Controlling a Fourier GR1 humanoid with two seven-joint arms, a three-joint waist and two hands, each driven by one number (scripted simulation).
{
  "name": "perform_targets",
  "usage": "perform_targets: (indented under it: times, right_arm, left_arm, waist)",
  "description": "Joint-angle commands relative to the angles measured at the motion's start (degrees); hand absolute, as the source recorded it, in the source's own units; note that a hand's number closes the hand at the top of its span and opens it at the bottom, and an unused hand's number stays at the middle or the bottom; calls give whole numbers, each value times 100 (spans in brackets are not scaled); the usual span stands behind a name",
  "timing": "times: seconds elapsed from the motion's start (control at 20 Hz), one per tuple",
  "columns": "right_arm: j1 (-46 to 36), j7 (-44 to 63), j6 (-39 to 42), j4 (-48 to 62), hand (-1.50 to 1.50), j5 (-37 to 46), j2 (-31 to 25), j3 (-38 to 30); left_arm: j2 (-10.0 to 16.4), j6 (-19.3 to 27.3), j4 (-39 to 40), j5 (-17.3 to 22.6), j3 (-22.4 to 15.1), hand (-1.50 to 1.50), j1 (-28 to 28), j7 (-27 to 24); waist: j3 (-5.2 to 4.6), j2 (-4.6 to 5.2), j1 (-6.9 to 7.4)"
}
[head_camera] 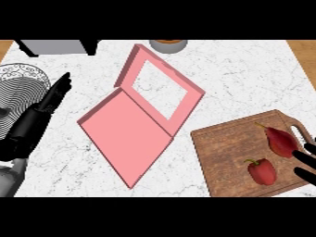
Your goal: Pick the bell pepper from the cutting board and place it in the cardboard box
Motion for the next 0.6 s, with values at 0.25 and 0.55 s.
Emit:
perform_targets:
  times: [0.25,0.55]
  right_arm:
    - [809,1736,367,-1204,-150,2187,574,1307]
    - [744,2329,504,-1046,-150,2908,966,2125]
  left_arm:
    - [-289,-184,573,-266,53,0,-167,-407]
    - [-285,-329,183,-237,227,0,-178,53]
  waist:
    - [1,31,91]
    - [5,20,161]
